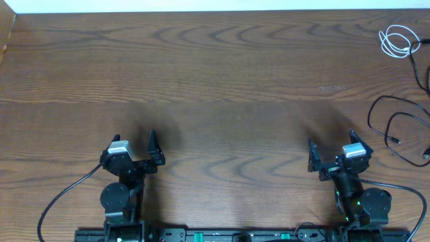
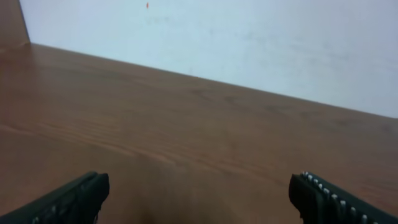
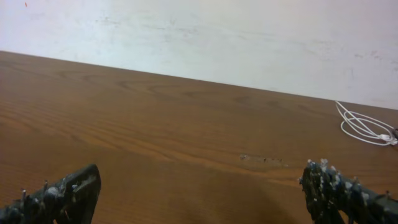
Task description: Untangle cables
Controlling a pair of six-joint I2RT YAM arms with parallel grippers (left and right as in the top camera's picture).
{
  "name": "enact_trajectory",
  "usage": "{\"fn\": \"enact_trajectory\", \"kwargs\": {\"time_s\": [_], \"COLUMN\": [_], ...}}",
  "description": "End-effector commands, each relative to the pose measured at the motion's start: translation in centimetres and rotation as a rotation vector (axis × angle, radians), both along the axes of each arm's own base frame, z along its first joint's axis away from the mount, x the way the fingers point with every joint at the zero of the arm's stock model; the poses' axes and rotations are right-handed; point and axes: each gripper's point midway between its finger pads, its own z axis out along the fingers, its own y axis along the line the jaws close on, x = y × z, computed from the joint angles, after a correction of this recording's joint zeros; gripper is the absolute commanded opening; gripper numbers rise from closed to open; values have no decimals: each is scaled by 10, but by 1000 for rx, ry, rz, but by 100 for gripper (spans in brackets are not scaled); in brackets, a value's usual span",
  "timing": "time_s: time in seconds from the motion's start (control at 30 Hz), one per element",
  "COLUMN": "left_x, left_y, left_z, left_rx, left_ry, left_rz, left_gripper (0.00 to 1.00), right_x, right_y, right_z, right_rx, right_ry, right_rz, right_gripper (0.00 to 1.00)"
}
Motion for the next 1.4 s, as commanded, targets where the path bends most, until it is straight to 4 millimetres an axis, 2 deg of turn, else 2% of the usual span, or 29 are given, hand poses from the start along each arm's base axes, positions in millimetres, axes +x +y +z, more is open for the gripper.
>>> {"fn": "enact_trajectory", "kwargs": {"time_s": [0.0, 0.17, 1.37], "left_x": [-3, -8, -9], "left_y": [2, 3, 3], "left_z": [-4, -16, -14], "left_rx": [16, 14, 14], "left_ry": [11, 56, 48], "left_rz": [10, 15, 16], "left_gripper": [98, 98, 98], "right_x": [0, 0, 0], "right_y": [0, 0, 0], "right_z": [-1, -1, -1], "right_rx": [12, 12, 12], "right_ry": [1, 1, 1], "right_rz": [-3, -3, -3], "right_gripper": [99, 99, 99]}}
